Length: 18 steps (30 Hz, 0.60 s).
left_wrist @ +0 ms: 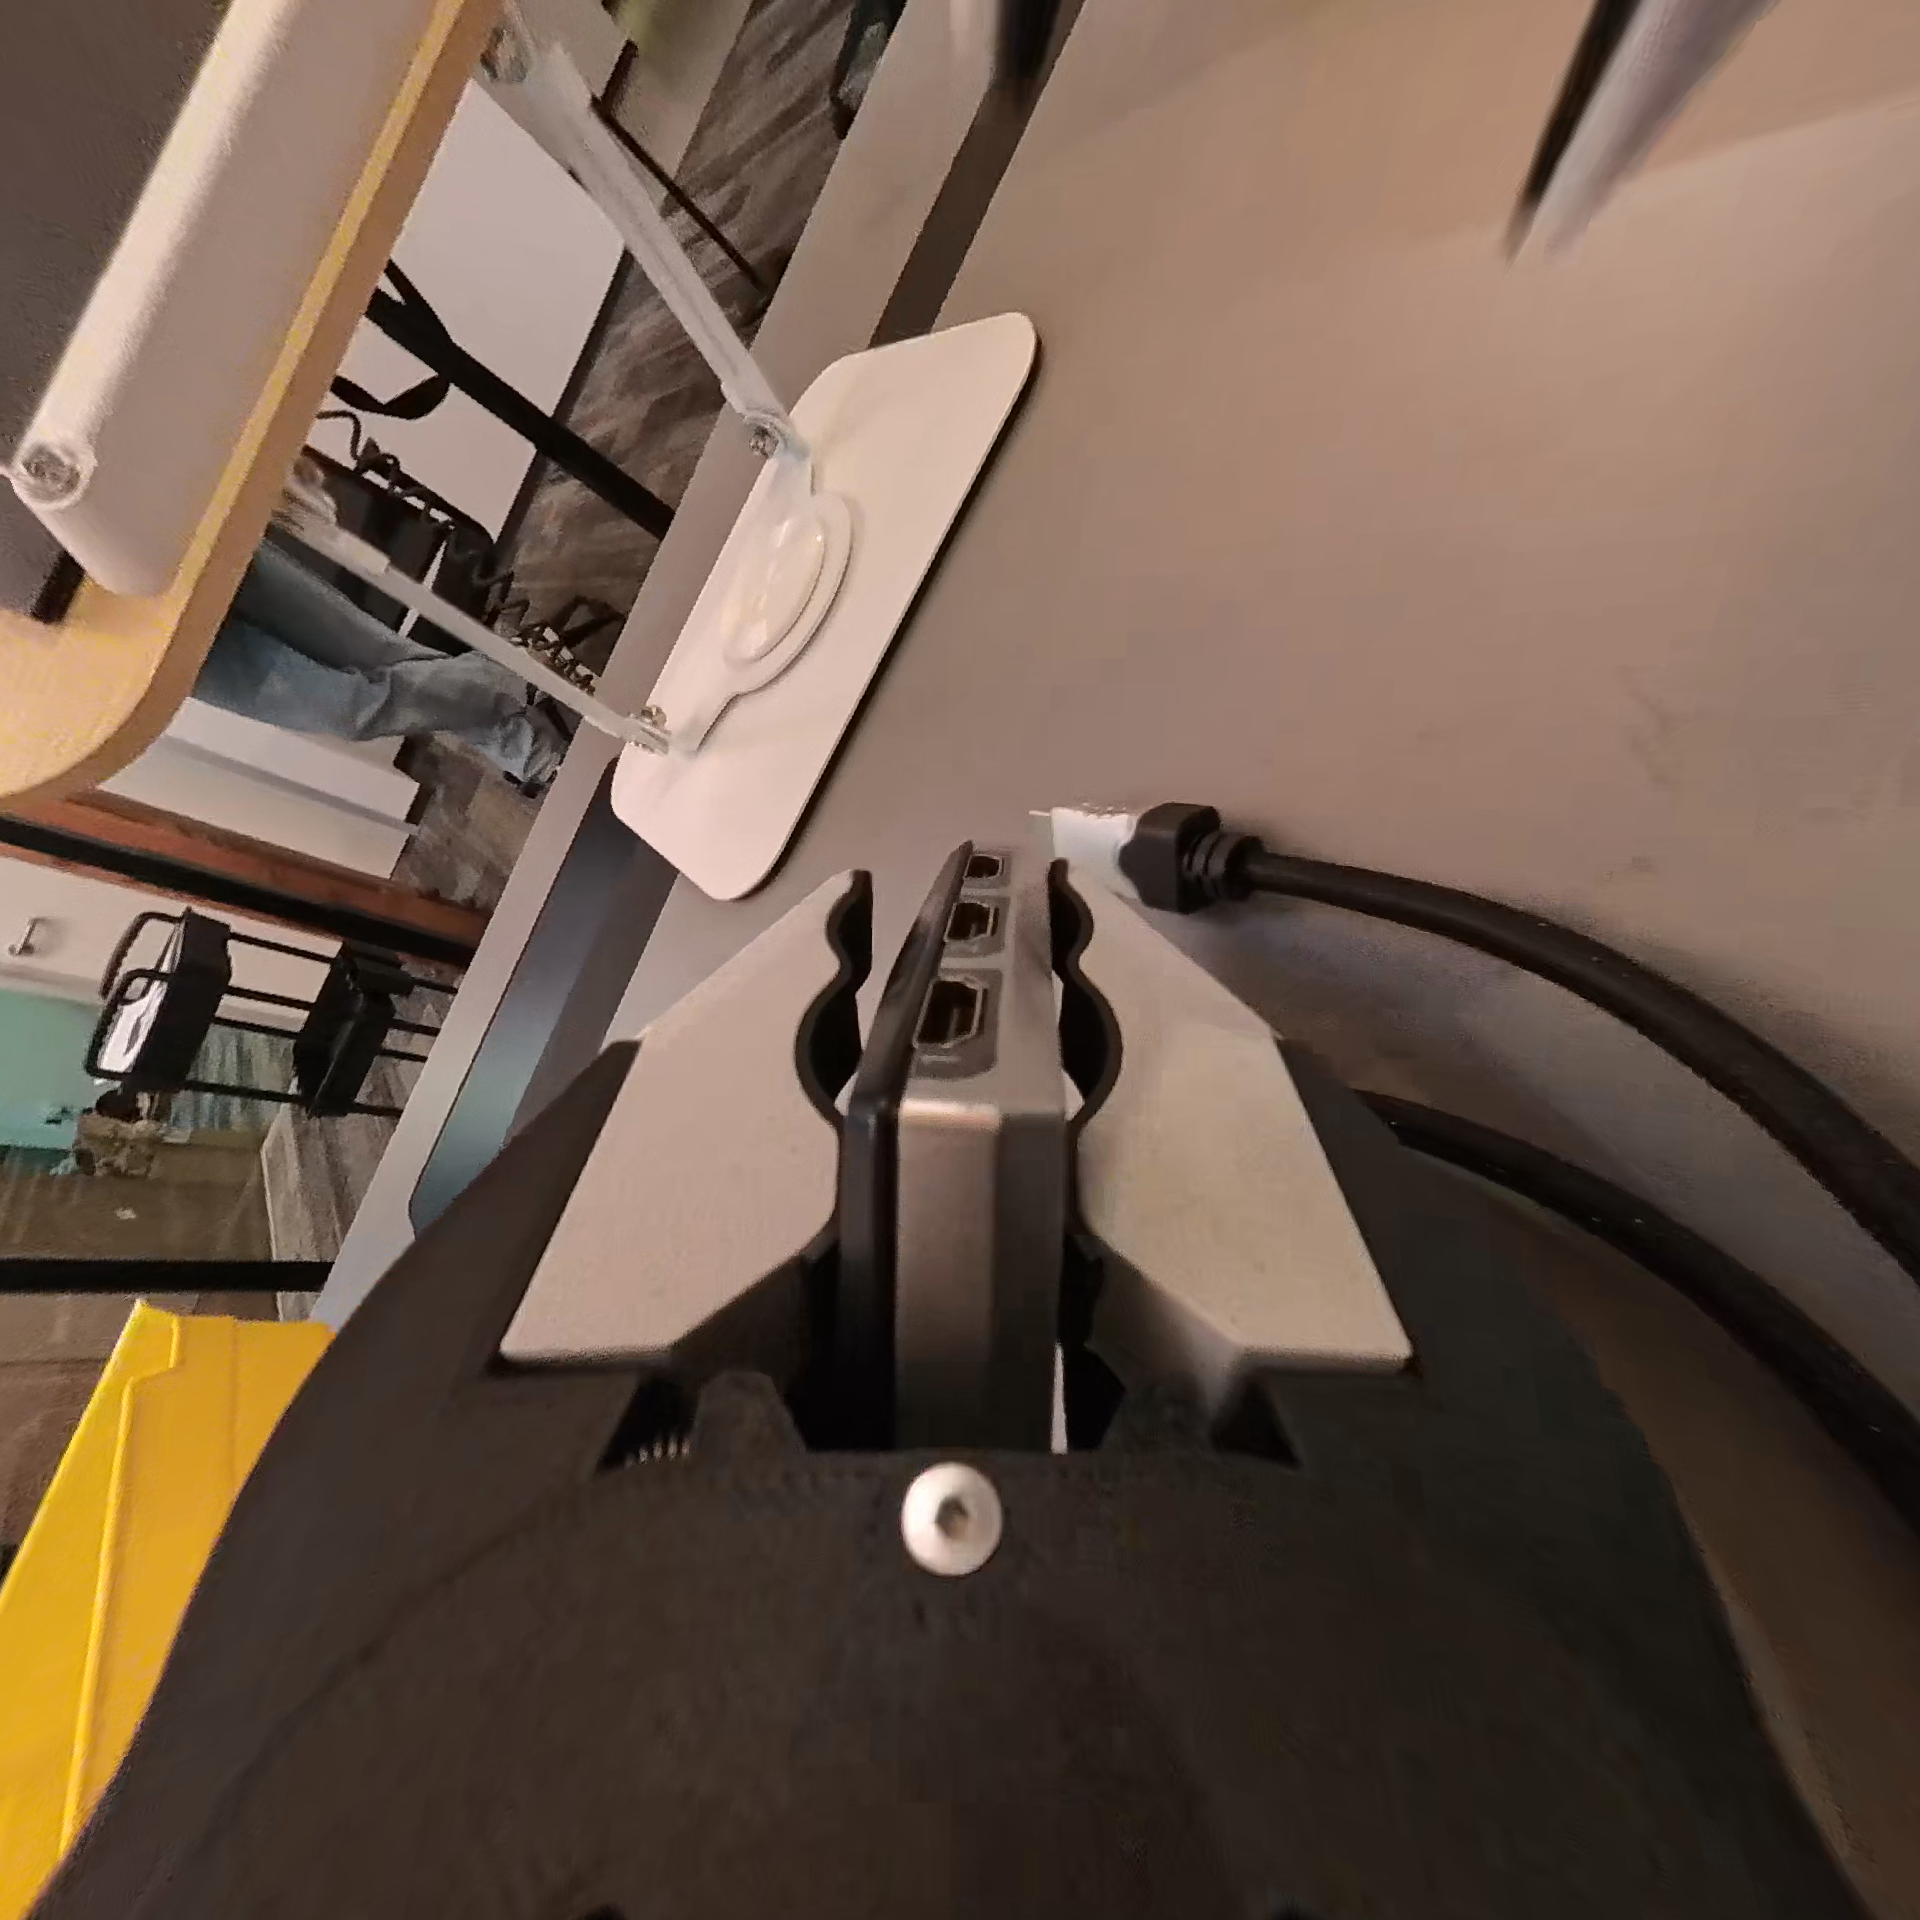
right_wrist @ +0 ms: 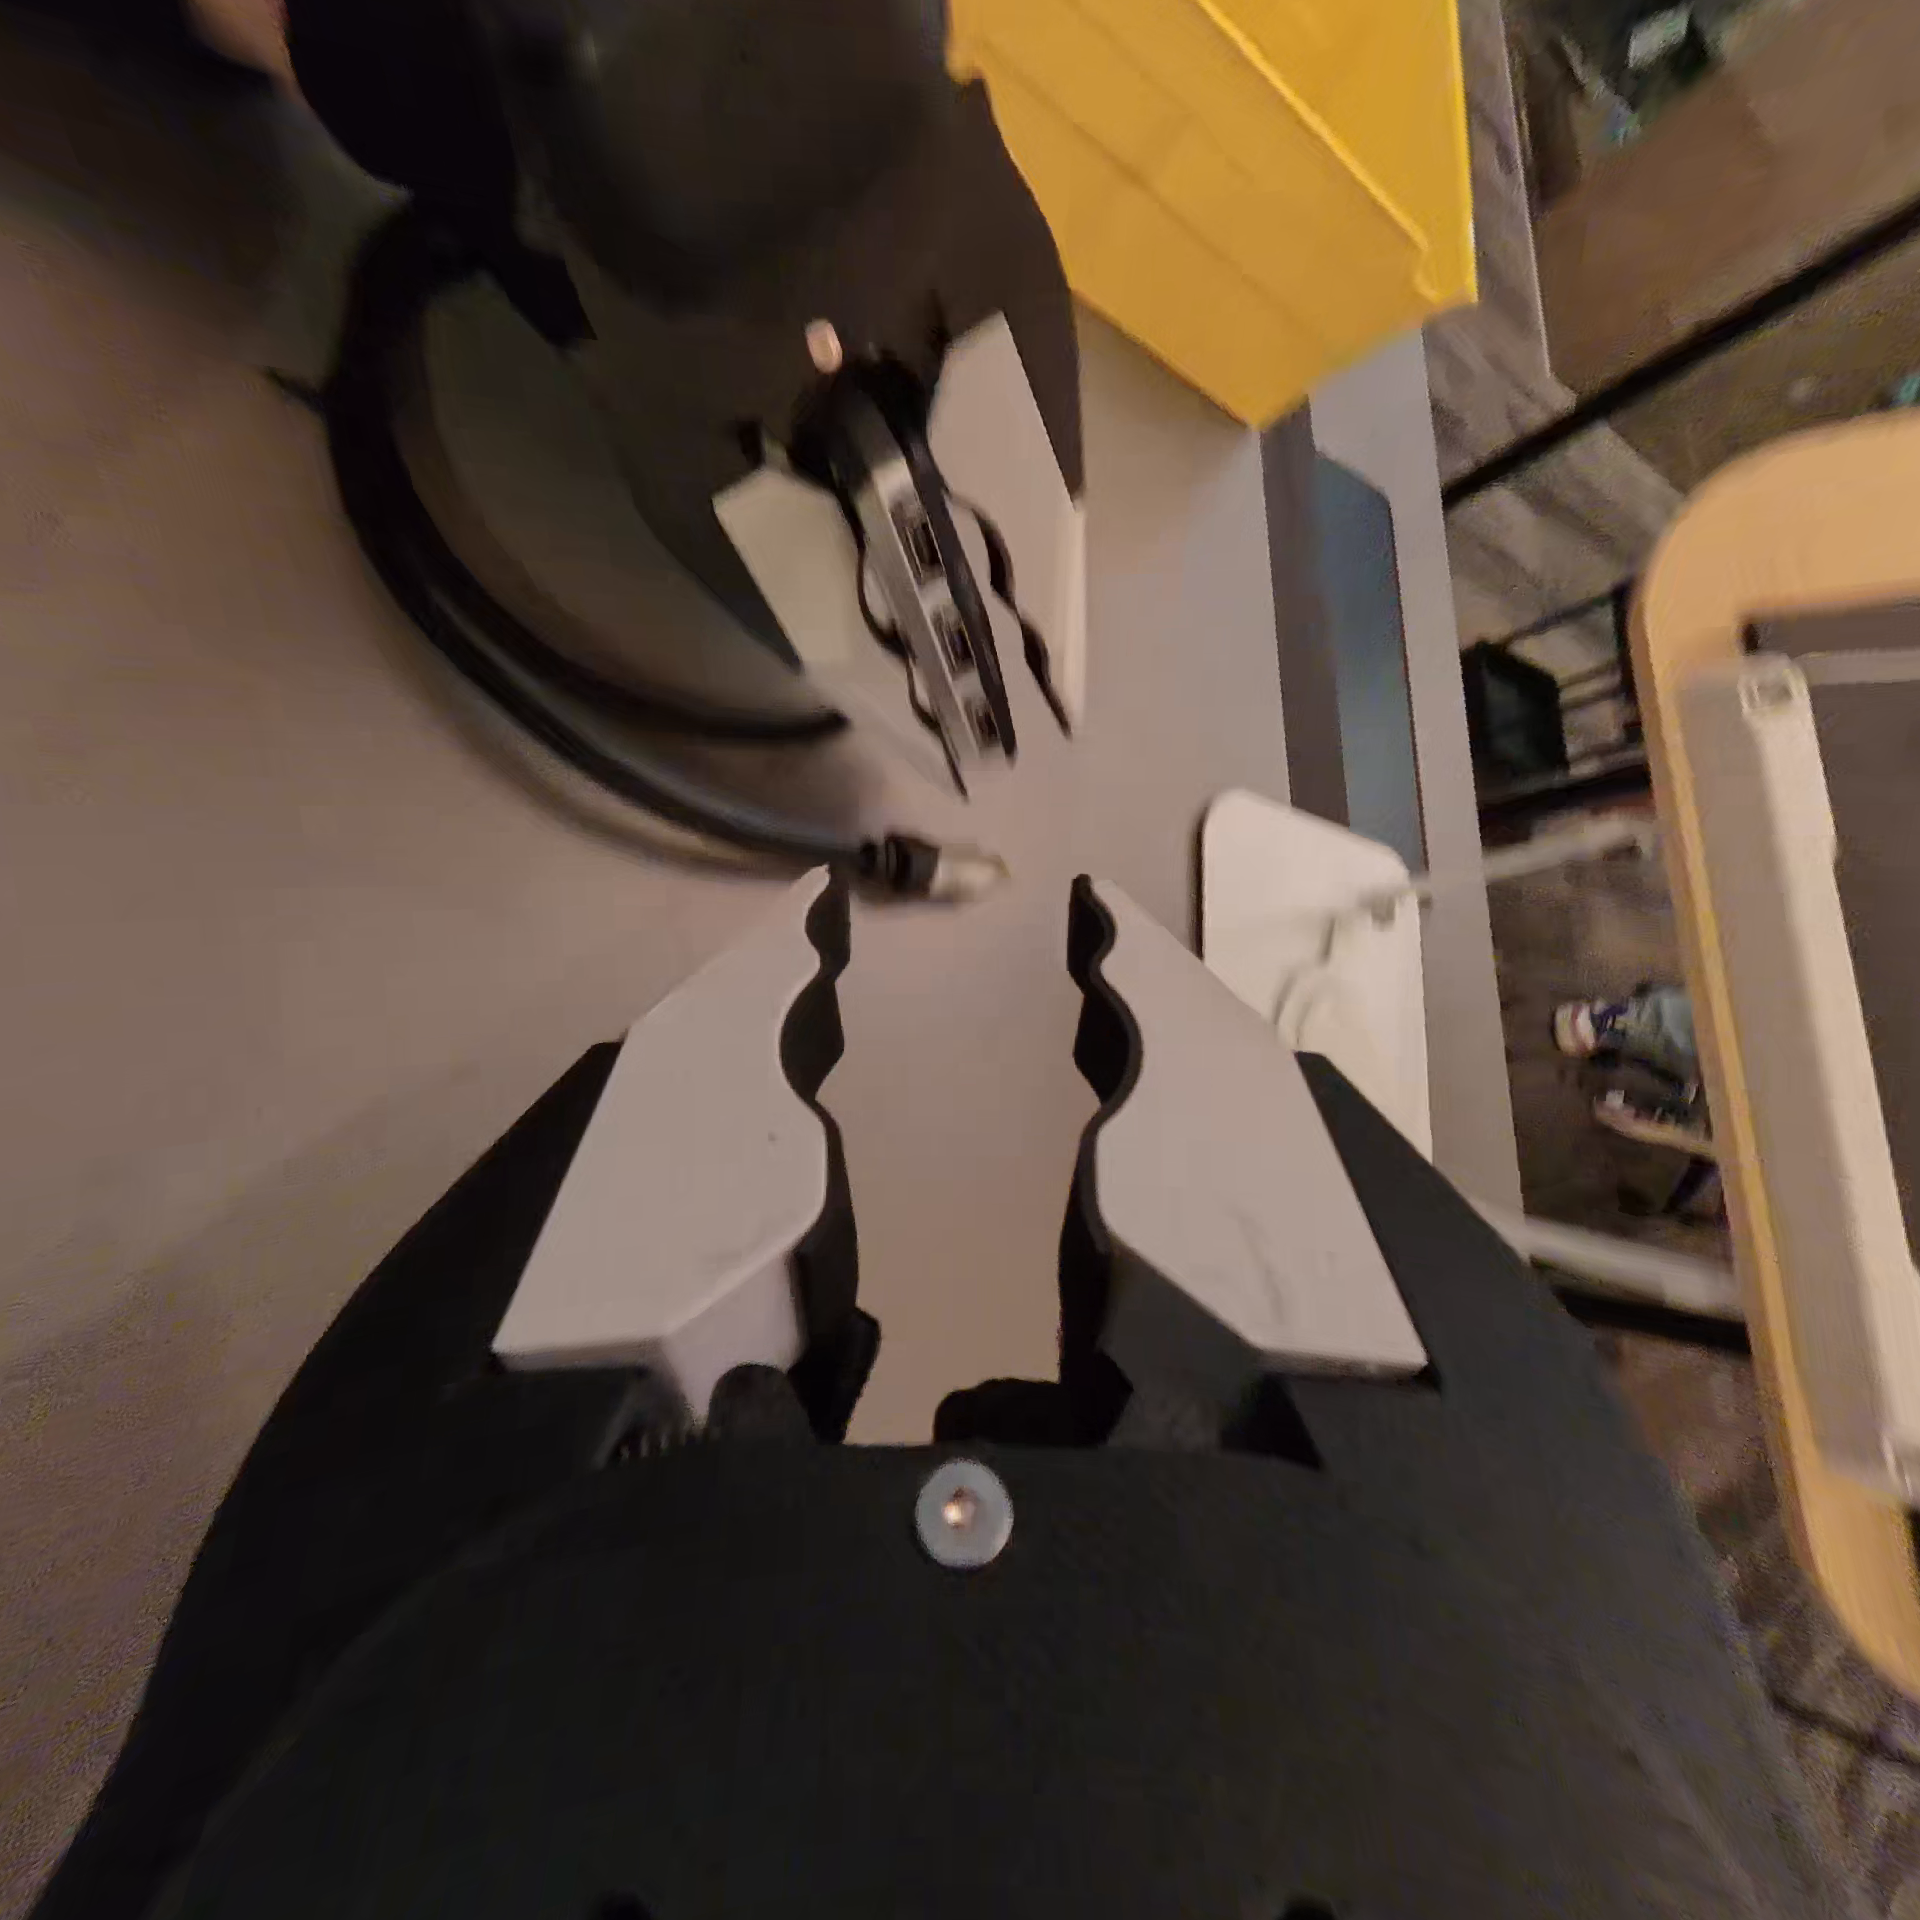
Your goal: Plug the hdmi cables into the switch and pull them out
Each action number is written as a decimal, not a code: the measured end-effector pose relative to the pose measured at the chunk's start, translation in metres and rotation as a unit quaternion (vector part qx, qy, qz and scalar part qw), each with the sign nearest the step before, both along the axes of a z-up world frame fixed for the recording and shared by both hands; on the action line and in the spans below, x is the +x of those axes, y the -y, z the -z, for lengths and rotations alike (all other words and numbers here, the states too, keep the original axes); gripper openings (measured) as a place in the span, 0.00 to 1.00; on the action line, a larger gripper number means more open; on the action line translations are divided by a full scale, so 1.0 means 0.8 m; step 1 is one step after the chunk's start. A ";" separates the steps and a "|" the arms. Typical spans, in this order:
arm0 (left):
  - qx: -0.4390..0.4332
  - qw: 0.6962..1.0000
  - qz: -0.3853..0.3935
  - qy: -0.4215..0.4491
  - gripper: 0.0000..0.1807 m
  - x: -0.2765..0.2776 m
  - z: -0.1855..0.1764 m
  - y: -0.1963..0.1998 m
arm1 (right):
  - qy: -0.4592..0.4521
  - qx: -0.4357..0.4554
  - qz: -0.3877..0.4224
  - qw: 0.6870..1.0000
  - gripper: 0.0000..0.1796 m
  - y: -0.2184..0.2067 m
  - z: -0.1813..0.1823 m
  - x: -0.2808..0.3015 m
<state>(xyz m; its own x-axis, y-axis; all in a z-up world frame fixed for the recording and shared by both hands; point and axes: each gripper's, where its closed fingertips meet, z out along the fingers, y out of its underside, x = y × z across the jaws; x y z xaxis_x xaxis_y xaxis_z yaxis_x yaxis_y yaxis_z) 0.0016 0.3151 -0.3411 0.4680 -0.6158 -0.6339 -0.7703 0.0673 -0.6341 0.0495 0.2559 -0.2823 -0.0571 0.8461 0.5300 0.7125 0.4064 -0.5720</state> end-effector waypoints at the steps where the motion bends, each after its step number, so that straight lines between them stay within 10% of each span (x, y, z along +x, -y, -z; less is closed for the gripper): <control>1: 0.003 1.000 0.004 0.001 0.18 0.002 -0.002 0.002 | -0.002 0.000 -0.018 1.000 0.22 0.004 0.005 -0.019; 18: 0.006 0.996 0.083 0.006 0.18 0.026 -0.011 0.030 | 0.001 -0.010 -0.131 0.991 0.13 0.015 0.025 -0.070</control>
<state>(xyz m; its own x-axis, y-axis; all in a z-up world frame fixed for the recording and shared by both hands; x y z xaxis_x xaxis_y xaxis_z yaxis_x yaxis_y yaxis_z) 0.0222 0.2910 -0.3324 0.3677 -0.6783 -0.6361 -0.7399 0.2010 -0.6420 -0.0064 0.2438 -0.3024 -0.2764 0.8126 0.5132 0.5854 0.5658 -0.5806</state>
